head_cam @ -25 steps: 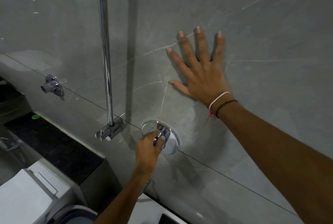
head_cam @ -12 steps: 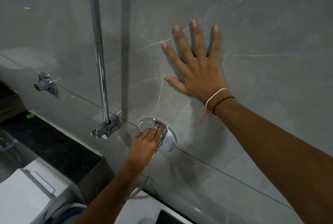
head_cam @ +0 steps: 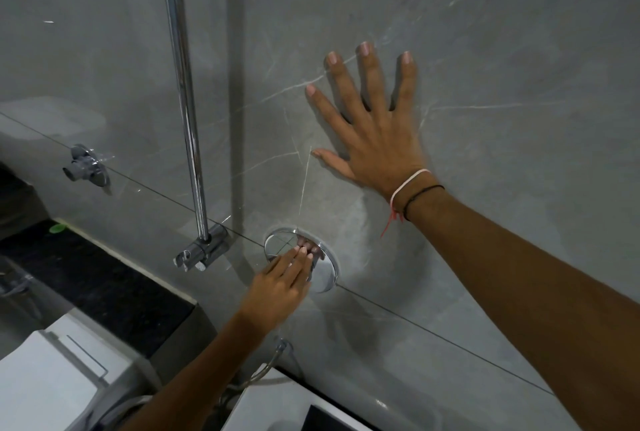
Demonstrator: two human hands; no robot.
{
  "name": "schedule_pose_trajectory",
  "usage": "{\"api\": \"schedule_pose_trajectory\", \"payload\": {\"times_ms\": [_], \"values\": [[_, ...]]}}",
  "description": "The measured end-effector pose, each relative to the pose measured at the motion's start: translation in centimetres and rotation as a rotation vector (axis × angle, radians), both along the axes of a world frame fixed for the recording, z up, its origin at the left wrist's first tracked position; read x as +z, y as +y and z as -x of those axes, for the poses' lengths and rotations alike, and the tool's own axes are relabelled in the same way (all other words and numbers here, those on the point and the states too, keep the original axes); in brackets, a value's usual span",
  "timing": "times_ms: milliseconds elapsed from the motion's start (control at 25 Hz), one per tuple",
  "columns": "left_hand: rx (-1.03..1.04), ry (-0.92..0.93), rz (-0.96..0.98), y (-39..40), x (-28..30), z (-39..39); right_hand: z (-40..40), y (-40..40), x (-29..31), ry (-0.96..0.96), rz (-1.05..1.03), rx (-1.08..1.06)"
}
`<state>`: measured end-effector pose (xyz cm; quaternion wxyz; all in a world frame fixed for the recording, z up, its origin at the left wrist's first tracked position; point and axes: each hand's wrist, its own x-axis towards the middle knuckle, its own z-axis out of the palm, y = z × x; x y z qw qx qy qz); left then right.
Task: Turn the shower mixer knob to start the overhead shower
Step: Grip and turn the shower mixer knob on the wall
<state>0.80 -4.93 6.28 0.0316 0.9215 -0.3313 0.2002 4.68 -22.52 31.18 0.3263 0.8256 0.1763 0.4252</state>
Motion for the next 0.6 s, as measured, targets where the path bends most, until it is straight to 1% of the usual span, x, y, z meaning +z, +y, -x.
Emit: {"api": "schedule_pose_trajectory", "payload": {"times_ms": [40, 80, 160, 240, 360, 400, 520, 600], "values": [[0.008, 0.010, 0.047, -0.2, -0.4, 0.4, 0.0, 0.0, 0.0, -0.008, 0.000, 0.003], [0.036, 0.061, 0.077, -0.5, -0.5, 0.9, 0.0, -0.1, 0.0, -0.013, 0.000, 0.005], [0.093, 0.151, 0.088, -1.0, -0.5, 1.7, -0.1, 0.0, 0.0, -0.010, -0.001, 0.011], [0.124, 0.173, 0.083, -1.1, -0.4, 2.1, -0.2, 0.0, -0.1, -0.002, -0.004, 0.011], [0.159, 0.132, 0.074, -1.2, -0.4, 2.2, -0.2, 0.0, -0.1, 0.006, -0.009, 0.015], [0.161, 0.142, 0.071, -1.3, -0.5, 2.2, -0.2, 0.0, -0.1, 0.007, -0.008, 0.020], [0.166, 0.253, 0.076, -1.5, -0.9, 2.2, -0.4, -0.2, -0.2, 0.000, -0.012, 0.039], [0.171, 0.239, 0.059, -1.4, -0.7, 2.2, -0.5, -0.4, -0.6, -0.012, -0.012, 0.053]]}}
